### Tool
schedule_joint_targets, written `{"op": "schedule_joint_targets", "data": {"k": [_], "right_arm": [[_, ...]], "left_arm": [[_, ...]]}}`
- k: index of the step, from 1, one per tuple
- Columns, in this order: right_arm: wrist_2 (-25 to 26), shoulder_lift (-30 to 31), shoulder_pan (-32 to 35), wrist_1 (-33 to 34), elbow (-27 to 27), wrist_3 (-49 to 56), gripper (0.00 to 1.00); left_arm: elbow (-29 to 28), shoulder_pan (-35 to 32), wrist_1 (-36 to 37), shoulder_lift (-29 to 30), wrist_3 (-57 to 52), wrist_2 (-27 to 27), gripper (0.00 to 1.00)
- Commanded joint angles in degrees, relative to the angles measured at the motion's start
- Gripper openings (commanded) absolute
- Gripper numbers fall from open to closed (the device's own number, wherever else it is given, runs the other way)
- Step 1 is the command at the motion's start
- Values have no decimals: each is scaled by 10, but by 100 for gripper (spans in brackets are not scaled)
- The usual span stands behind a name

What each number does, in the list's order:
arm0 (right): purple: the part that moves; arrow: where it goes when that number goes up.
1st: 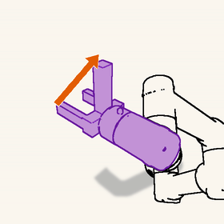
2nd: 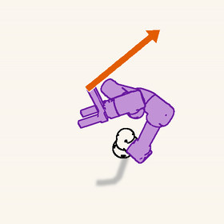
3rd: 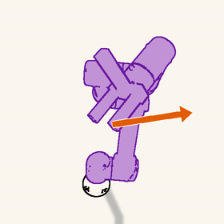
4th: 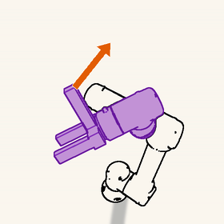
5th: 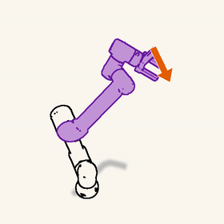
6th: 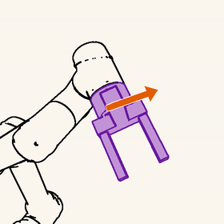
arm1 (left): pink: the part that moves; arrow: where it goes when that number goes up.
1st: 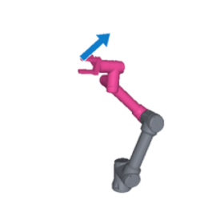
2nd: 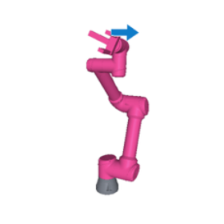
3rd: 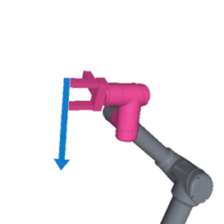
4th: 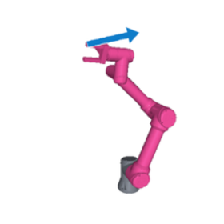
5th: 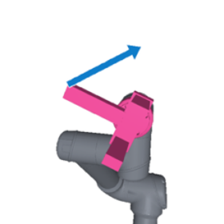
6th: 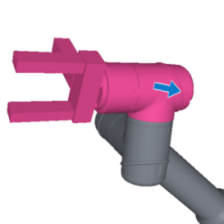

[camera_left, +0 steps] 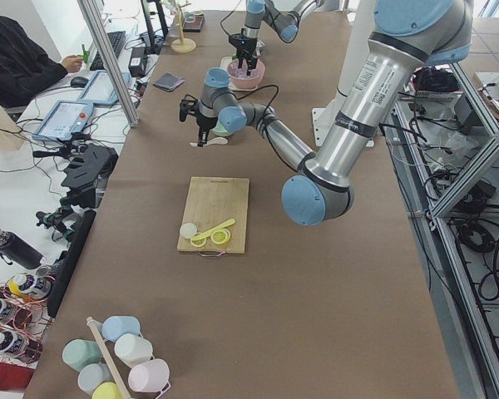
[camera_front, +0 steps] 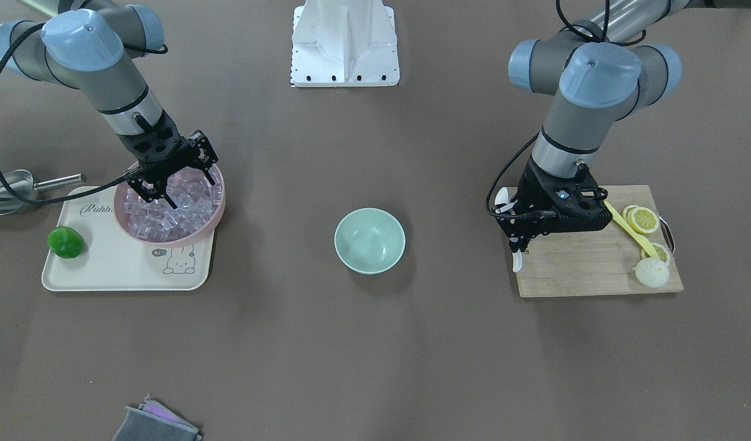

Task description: Put spoon and ice into bowl

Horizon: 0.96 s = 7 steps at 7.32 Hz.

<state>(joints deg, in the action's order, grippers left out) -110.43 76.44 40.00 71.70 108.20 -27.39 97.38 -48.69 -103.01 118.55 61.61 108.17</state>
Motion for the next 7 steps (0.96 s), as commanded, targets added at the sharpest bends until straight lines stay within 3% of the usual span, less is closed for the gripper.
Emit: {"op": "schedule_joint_targets", "data": {"k": [1, 3, 7], "right_arm": [[0, -5, -2, 0, -8, -3, 74], [0, -6, -4, 0, -8, -6, 56], [0, -23, -5, 0, -33, -11, 54]], "left_arm": [[0, 0, 0, 0, 0, 0, 0], [0, 0, 0, -1, 0, 0, 0], [0, 0, 0, -1, -1, 0, 0]]}}
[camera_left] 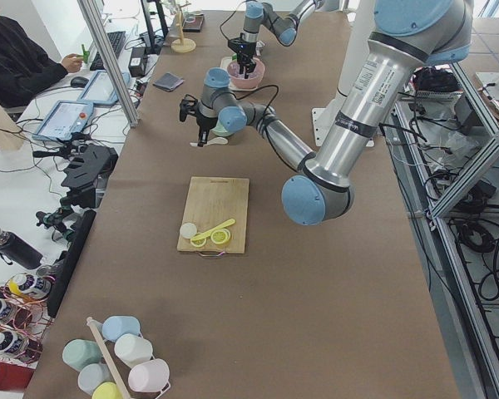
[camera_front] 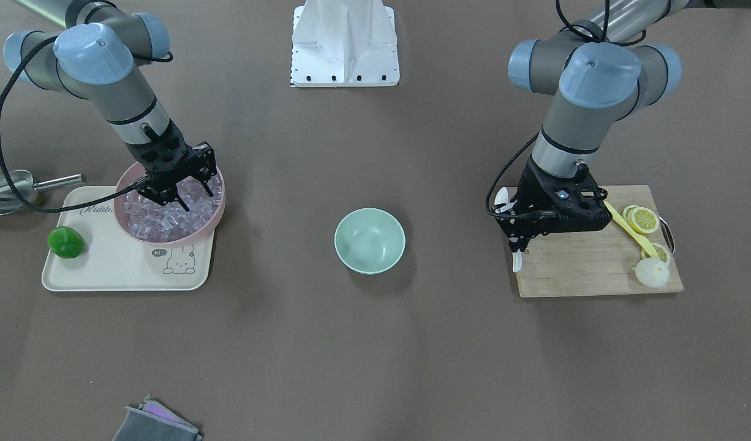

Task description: Put spoon and ice into bowl

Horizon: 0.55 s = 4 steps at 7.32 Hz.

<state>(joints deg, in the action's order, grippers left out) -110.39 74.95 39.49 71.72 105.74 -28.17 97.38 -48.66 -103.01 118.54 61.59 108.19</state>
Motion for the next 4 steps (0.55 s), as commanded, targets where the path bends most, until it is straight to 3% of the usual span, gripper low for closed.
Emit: {"op": "schedule_joint_targets", "data": {"k": [1, 4], "right_arm": [[0, -14, 0, 0, -9, -12, 54], [1, -12, 0, 0, -15, -12, 54]], "left_arm": [[0, 0, 0, -1, -1, 0, 0], [0, 0, 0, 0, -1, 0, 0]]}}
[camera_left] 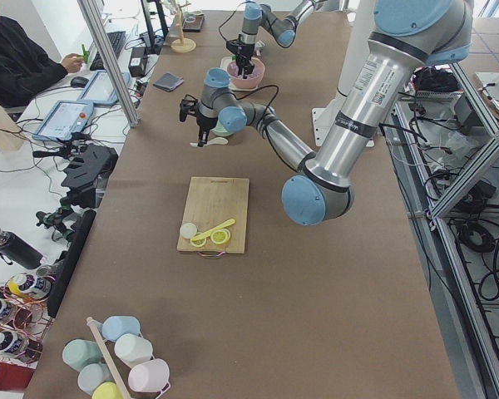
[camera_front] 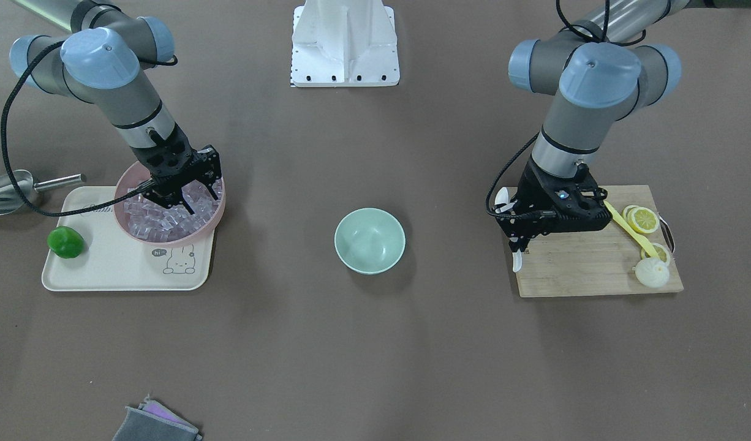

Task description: Put spoon and ice into bowl

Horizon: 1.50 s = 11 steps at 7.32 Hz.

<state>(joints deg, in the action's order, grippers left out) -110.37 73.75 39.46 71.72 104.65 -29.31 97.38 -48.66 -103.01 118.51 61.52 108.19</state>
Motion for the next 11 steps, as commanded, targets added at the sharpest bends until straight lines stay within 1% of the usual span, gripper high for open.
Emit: {"op": "schedule_joint_targets", "data": {"k": [1, 2, 3, 4, 5, 7, 8, 10, 11], "right_arm": [[1, -1, -1, 0, -8, 0, 54], [5, -1, -1, 0, -7, 0, 54], [5, -1, -1, 1, -7, -1, 49], [6, -1, -1, 0, -7, -1, 21], [6, -1, -1, 0, -7, -8, 0], [4, -2, 2, 0, 0, -16, 0], [-5, -16, 17, 5, 7, -22, 0], [-63, -21, 62, 9, 27, -28, 0], [-65, -39, 70, 15, 25, -63, 0]], "left_arm": [[0, 0, 0, 1, 0, 0, 0], [0, 0, 0, 1, 0, 0, 0], [0, 0, 0, 1, 0, 0, 0], [0, 0, 0, 1, 0, 0, 0], [0, 0, 0, 1, 0, 0, 0], [2, 0, 0, 1, 0, 0, 0], [3, 0, 0, 1, 0, 11, 0], [-14, 3, 0, 30, 10, 14, 0], [-48, 15, -7, 64, 63, 12, 0]]}}
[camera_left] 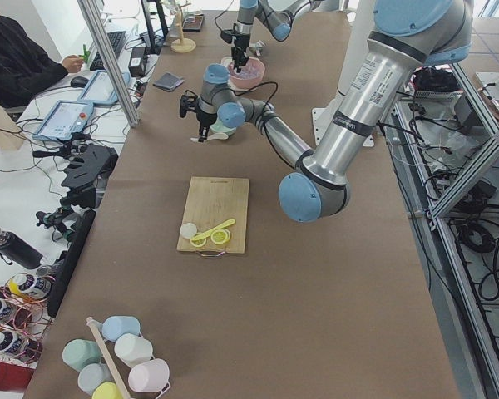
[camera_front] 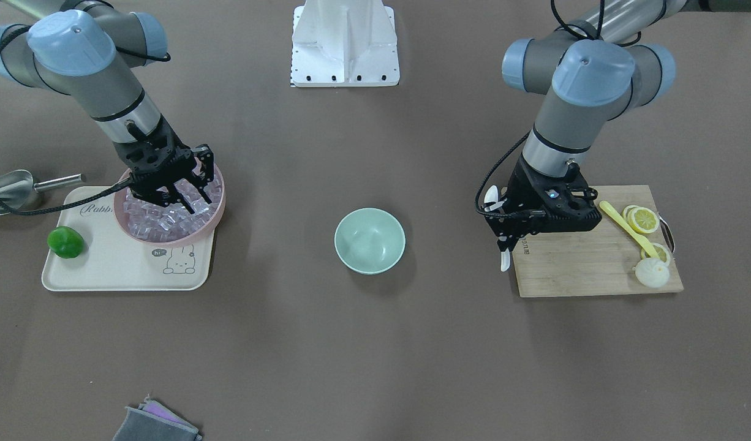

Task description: Put spoon and ice into bowl

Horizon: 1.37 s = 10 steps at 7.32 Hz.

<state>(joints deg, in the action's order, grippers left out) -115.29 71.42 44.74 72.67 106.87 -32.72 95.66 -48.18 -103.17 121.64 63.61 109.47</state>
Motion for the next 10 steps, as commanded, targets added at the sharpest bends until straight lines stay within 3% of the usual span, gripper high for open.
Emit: {"op": "schedule_joint_targets", "data": {"k": [1, 3, 6, 9, 10], "right_arm": [[-16, -44, 21, 34, 3, -65, 0], [-15, -70, 26, 45, 3, -96, 0], [-13, -91, 30, 46, -3, -111, 0], [-12, -105, 26, 45, -7, -129, 0], [-12, -106, 24, 45, -6, -130, 0]], "left_arm": [[-55, 25, -6, 67, 68, -2, 0], [-91, 41, -10, 115, 101, -4, 0], [-158, 62, -93, 141, 122, -34, 0], [-170, 89, -109, 155, 123, -71, 0], [-169, 98, -110, 155, 125, -72, 16]]}}
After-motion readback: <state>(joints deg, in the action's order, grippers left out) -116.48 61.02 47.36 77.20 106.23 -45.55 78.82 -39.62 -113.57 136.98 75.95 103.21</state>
